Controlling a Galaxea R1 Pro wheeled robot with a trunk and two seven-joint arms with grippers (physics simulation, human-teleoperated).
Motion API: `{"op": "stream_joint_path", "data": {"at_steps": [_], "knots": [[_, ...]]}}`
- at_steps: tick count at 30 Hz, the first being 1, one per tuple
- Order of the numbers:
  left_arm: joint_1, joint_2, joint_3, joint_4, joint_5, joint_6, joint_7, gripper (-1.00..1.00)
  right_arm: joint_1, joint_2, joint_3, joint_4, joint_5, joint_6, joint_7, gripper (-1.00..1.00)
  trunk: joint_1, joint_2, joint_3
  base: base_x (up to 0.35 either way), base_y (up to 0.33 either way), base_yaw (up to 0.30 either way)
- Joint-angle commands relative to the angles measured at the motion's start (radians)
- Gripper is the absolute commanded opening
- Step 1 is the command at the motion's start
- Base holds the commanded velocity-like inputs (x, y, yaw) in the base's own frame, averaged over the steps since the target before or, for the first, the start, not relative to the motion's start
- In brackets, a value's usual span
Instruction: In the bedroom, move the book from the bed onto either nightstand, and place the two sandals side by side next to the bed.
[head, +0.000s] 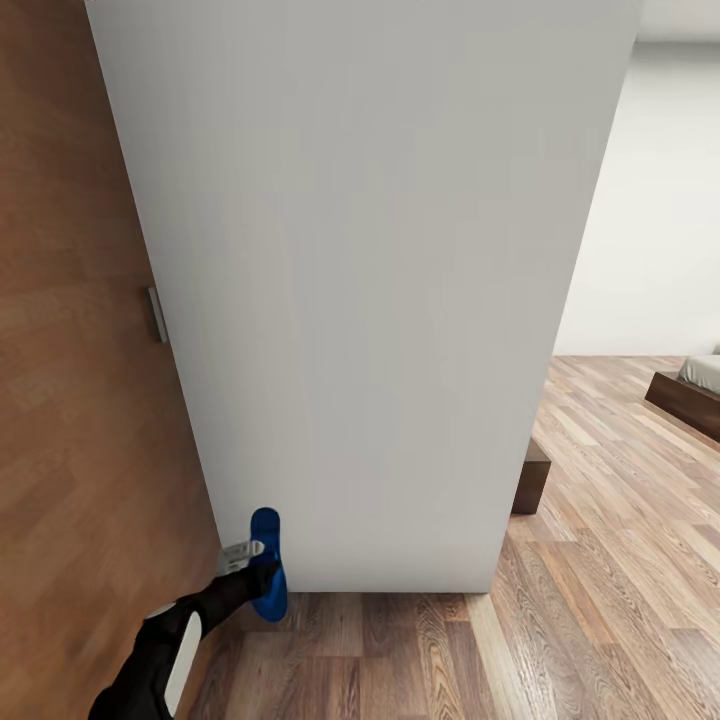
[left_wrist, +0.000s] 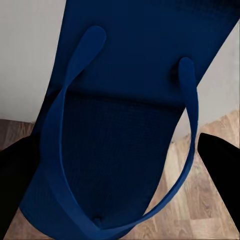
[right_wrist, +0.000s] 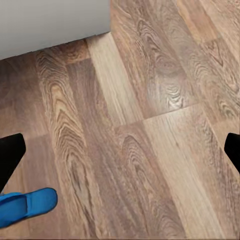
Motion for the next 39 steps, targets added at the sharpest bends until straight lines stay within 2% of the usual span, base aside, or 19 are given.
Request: {"op": "stream_joint_path", "data": {"at_steps": [1,3,5,9,10,13,18,19,21,24,29,31,32,34,35,36,37,38,39], "knots": [[-0.001,-0.001,0.005,-0.001,-0.001,0.008,-0.017,-1.00,-0.001,0.035,-0.003,-0.048,-0.010,0.056,0.006,1.00,0.000,-0.001,-0.001,0.000,0.000,0.000],[-0.001,-0.001,0.006,-0.002,-0.001,0.008,-0.032,-1.00,-0.001,0.092,-0.003,-0.140,-0.010,0.159,0.005,1.00,0.000,-0.001,-0.001,0.000,0.000,0.000],[-0.001,-0.001,0.006,-0.001,-0.001,0.007,-0.040,-1.00,-0.002,0.133,-0.003,-0.244,-0.011,0.239,0.004,1.00,0.000,-0.001,-0.001,0.000,0.000,0.000],[-0.001,-0.002,0.006,0.000,-0.001,0.007,-0.042,-1.00,-0.006,0.154,-0.003,-0.284,-0.030,0.262,-0.006,1.00,0.000,-0.001,-0.001,0.000,0.000,0.000],[-0.001,-0.002,0.006,0.000,-0.001,0.006,-0.042,-1.00,-0.012,0.157,-0.003,-0.287,-0.055,0.265,-0.025,1.00,0.000,-0.001,-0.001,0.000,0.000,0.000],[-0.001,-0.002,0.005,0.000,-0.001,0.006,-0.042,-1.00,-0.023,0.159,-0.003,-0.292,-0.167,0.267,-0.114,1.00,0.000,-0.001,-0.001,0.000,0.000,0.000],[-0.001,-0.004,0.004,0.000,-0.001,0.004,-0.041,-1.00,-0.028,0.159,-0.003,-0.294,-0.460,0.267,-0.277,1.00,0.000,-0.001,-0.001,0.000,0.000,0.000],[-0.001,-0.004,0.004,0.000,-0.001,0.004,-0.041,-1.00,-0.028,0.159,-0.003,-0.294,-0.486,0.264,-0.288,1.00,0.000,-0.001,-0.001,0.000,0.000,0.000],[-0.001,-0.004,0.003,0.001,-0.001,0.004,-0.041,-1.00,-0.028,0.158,-0.003,-0.293,-0.569,0.256,-0.320,1.00,0.000,-0.001,-0.001,0.000,0.000,0.000],[-0.001,-0.004,0.003,0.001,-0.001,0.004,-0.041,-1.00,-0.029,0.158,-0.002,-0.292,-0.623,0.252,-0.339,1.00,0.000,-0.001,-0.001,0.000,0.000,0.000],[-0.001,-0.005,0.004,0.001,0.000,0.004,-0.041,-1.00,-0.029,0.158,-0.003,-0.287,-0.658,0.258,-0.348,1.00,0.000,-0.001,-0.001,0.000,0.000,0.000],[-0.001,-0.005,0.004,0.001,0.000,0.004,-0.041,-1.00,-0.029,0.158,-0.005,-0.284,-0.710,0.262,-0.364,1.00,0.000,-0.001,-0.001,0.000,0.000,0.000],[-0.001,-0.006,0.005,0.001,0.000,0.004,-0.041,-1.00,-0.029,0.151,-0.009,-0.285,-0.820,0.264,-0.436,1.00,0.000,-0.001,-0.001,0.000,0.000,0.000],[-0.001,-0.006,0.005,0.001,0.000,0.004,-0.041,-1.00,-0.029,0.145,-0.010,-0.288,-0.916,0.265,-0.511,1.00,0.000,-0.001,-0.001,0.000,0.000,0.000],[-0.001,-0.006,0.004,0.001,0.000,0.004,-0.041,-1.00,-0.029,0.116,-0.012,-0.293,-0.977,0.264,-0.575,1.00,0.000,-0.001,-0.001,0.000,0.000,0.000],[-0.001,-0.006,0.004,0.001,0.000,0.004,-0.041,-1.00,-0.029,0.090,-0.014,-0.295,-0.995,0.264,-0.595,1.00,0.000,-0.001,-0.001,0.000,0.000,0.000],[-0.001,-0.006,0.005,0.001,0.000,0.004,-0.041,-1.00,-0.029,0.041,-0.016,-0.297,-1.015,0.264,-0.615,1.00,0.000,-0.001,-0.001,0.000,0.000,0.000],[-0.001,-0.006,0.004,0.001,0.001,0.004,-0.041,-1.00,-0.029,0.014,-0.020,-0.307,-1.024,0.264,-0.622,1.00,0.000,-0.001,-0.001,0.000,0.000,0.000],[-0.001,-0.006,0.005,0.002,0.001,0.004,-0.041,-1.00,-0.029,0.005,-0.024,-0.329,-1.026,0.264,-0.625,1.00,0.000,-0.001,-0.001,0.000,0.000,0.000]]}}
